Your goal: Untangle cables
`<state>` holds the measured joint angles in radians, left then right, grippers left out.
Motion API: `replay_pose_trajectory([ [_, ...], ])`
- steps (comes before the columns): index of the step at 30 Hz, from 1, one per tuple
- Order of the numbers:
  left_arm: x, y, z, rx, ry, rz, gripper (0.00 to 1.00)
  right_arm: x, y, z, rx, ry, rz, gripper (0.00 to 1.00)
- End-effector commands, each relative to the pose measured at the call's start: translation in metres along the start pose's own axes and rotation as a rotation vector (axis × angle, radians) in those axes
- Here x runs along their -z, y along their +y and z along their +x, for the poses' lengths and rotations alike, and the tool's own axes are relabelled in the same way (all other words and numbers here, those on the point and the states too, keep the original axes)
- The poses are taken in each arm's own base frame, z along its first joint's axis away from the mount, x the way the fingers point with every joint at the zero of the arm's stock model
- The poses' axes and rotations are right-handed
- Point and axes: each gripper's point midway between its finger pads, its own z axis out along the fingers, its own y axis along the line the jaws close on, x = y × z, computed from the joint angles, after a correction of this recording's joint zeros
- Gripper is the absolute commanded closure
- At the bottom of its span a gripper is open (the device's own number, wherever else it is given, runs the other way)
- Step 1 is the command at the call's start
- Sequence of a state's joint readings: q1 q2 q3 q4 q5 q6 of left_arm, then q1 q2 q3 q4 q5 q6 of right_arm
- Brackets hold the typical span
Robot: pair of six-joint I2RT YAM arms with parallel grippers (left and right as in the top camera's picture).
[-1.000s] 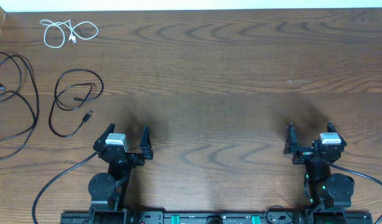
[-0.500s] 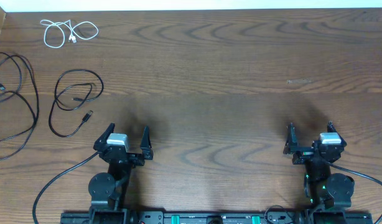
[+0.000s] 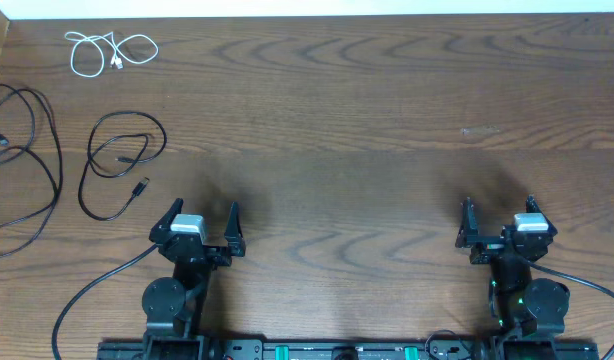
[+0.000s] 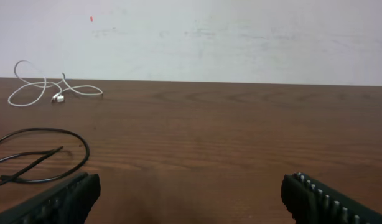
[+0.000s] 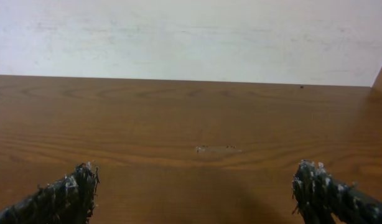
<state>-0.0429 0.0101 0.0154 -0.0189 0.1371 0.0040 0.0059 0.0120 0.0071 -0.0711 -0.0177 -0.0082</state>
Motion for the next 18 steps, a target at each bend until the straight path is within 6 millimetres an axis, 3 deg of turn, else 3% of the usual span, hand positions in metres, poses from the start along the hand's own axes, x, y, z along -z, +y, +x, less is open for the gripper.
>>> replay_pose_trajectory([
  [1,-0.0002,-0.0007,0.0150,-0.004,0.049,0.005,0.02,0.0003,-0.0014,0.0007,0.008,0.001,0.009,0.01],
  [18,-0.0002,-0.0002,0.0144,0.001,0.047,0.002,0.02,0.0003,-0.0016,0.0007,0.008,0.001,0.010,0.01],
])
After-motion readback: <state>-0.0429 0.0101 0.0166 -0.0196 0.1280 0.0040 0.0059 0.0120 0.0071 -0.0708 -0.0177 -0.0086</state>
